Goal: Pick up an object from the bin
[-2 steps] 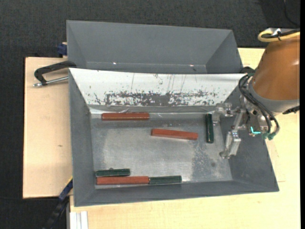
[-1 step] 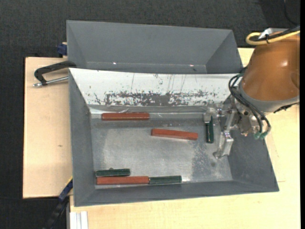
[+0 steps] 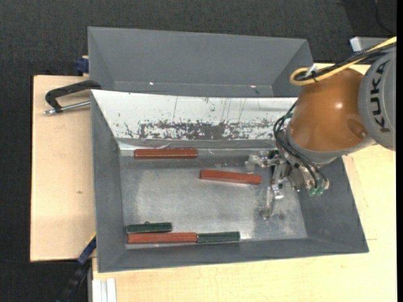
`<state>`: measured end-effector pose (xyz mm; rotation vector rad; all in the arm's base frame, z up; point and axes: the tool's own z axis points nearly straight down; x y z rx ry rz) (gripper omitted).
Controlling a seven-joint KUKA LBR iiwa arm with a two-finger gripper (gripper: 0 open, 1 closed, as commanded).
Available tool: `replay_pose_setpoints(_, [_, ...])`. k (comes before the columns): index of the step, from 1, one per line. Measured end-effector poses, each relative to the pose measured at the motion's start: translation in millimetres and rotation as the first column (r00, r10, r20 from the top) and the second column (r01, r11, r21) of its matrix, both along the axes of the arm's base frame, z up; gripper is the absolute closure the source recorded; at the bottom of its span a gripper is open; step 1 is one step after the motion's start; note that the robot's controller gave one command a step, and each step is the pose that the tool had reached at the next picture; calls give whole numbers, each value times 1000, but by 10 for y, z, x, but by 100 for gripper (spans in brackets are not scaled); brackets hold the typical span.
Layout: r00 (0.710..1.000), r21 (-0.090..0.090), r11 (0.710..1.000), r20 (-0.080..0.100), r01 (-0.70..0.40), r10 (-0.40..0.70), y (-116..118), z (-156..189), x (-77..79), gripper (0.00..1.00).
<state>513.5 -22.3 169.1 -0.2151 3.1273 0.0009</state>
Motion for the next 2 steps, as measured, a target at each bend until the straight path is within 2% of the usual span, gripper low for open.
replay_pose_setpoints(1, [970,1,970,-5,242,-242,-79,-499,69,0])
replay_pose_setpoints(2, [919,1,919,-5,393,-393,0,-705,168,0])
